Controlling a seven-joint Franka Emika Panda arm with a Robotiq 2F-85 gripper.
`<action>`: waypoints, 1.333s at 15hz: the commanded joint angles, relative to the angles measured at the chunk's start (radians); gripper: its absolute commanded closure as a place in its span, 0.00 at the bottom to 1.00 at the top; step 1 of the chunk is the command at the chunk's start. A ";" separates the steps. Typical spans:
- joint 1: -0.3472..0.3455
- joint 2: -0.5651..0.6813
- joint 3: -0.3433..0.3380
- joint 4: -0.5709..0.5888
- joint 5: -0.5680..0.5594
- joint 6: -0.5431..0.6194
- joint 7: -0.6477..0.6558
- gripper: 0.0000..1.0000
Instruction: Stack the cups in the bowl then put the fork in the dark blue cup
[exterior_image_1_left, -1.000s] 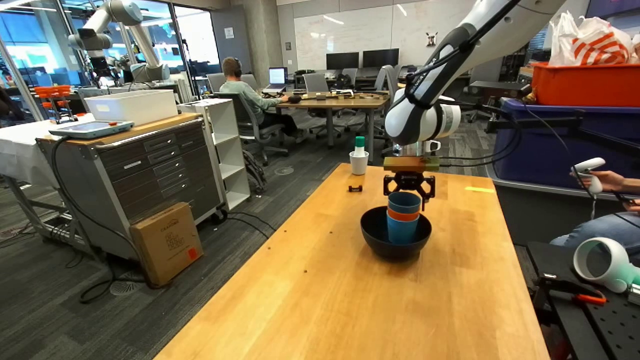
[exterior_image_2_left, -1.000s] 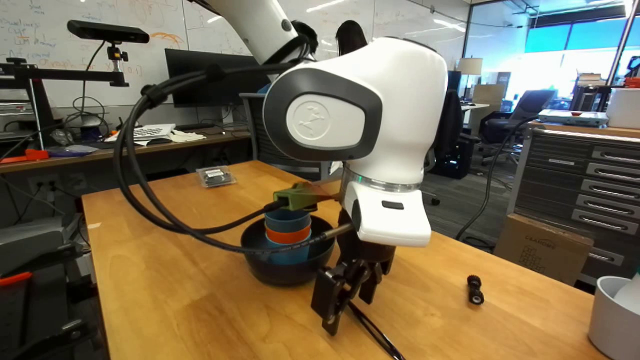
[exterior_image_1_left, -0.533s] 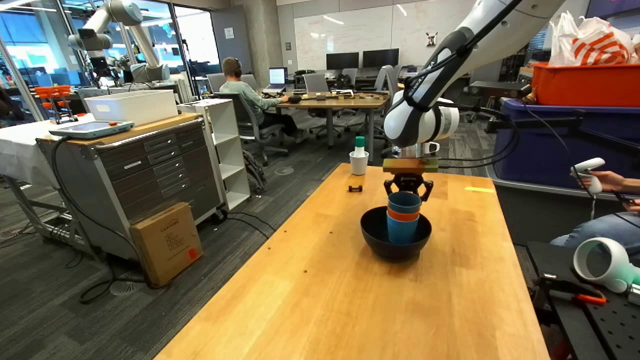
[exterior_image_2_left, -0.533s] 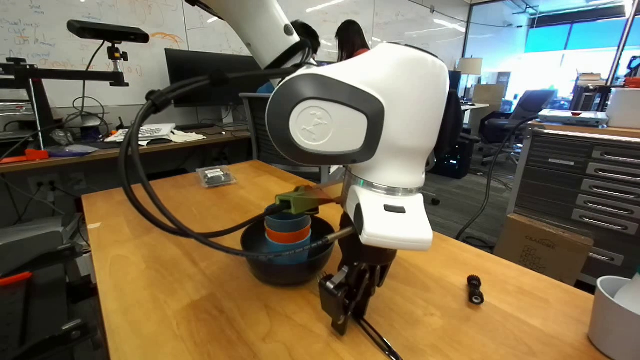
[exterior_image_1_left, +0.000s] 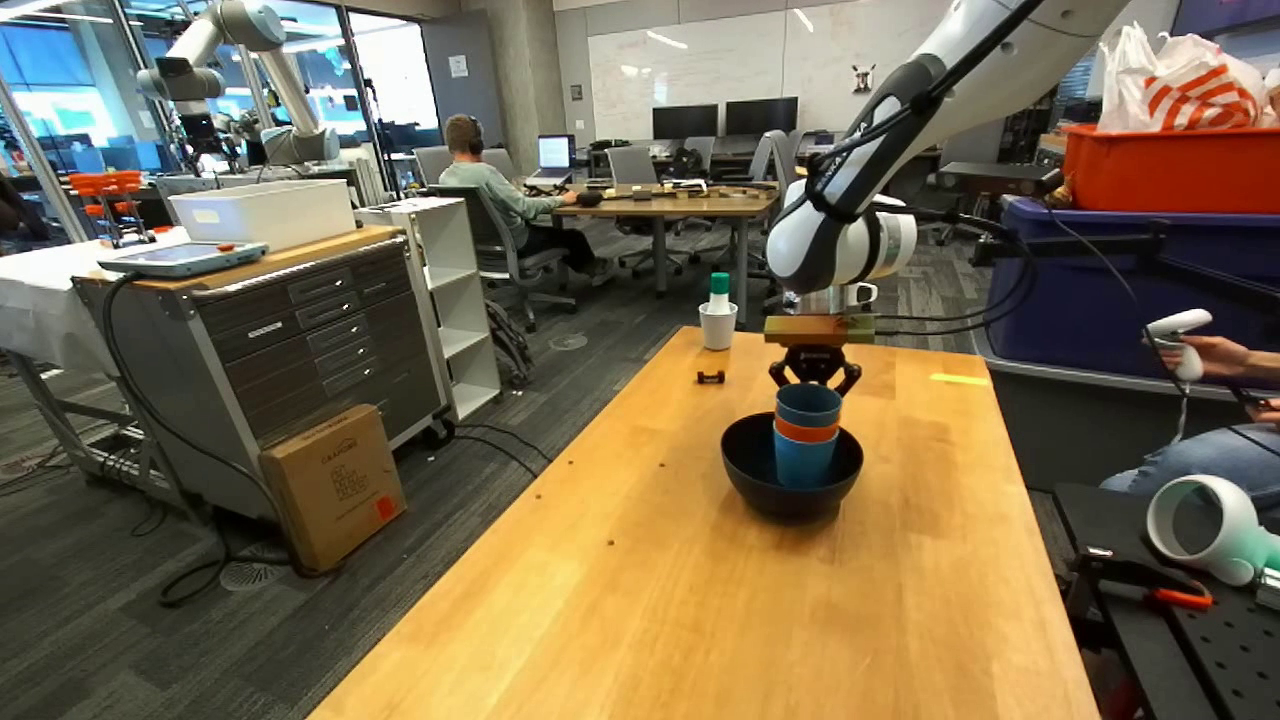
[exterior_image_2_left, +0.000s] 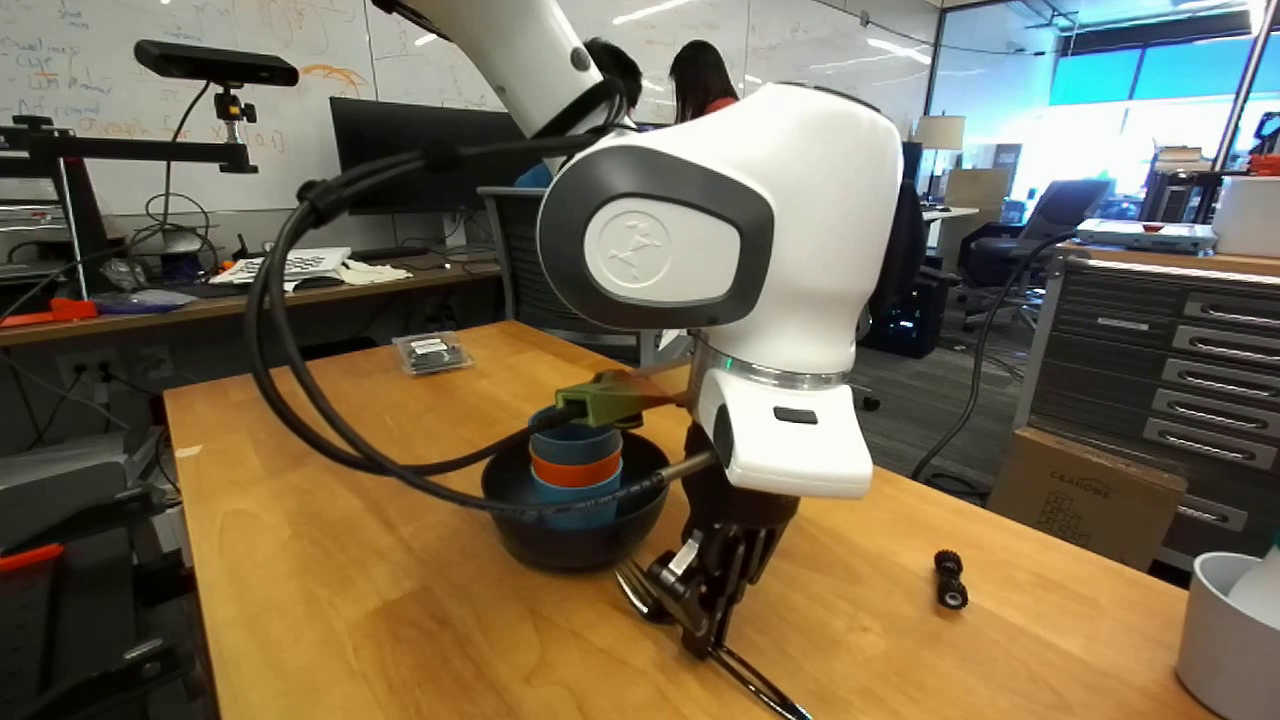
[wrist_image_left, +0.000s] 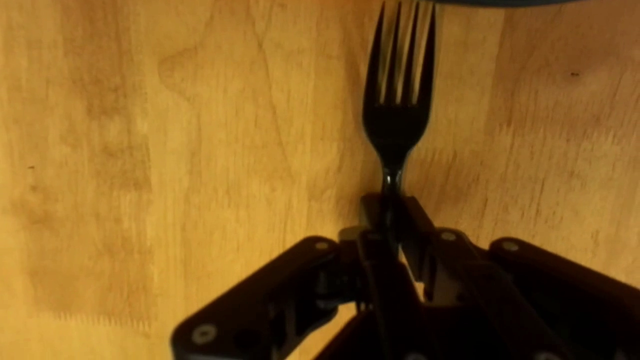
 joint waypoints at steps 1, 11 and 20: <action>0.030 0.004 -0.034 0.024 -0.012 -0.010 0.011 0.87; 0.077 -0.134 -0.104 -0.007 -0.067 0.014 0.047 0.87; 0.164 -0.365 -0.102 -0.162 -0.242 0.226 0.001 0.87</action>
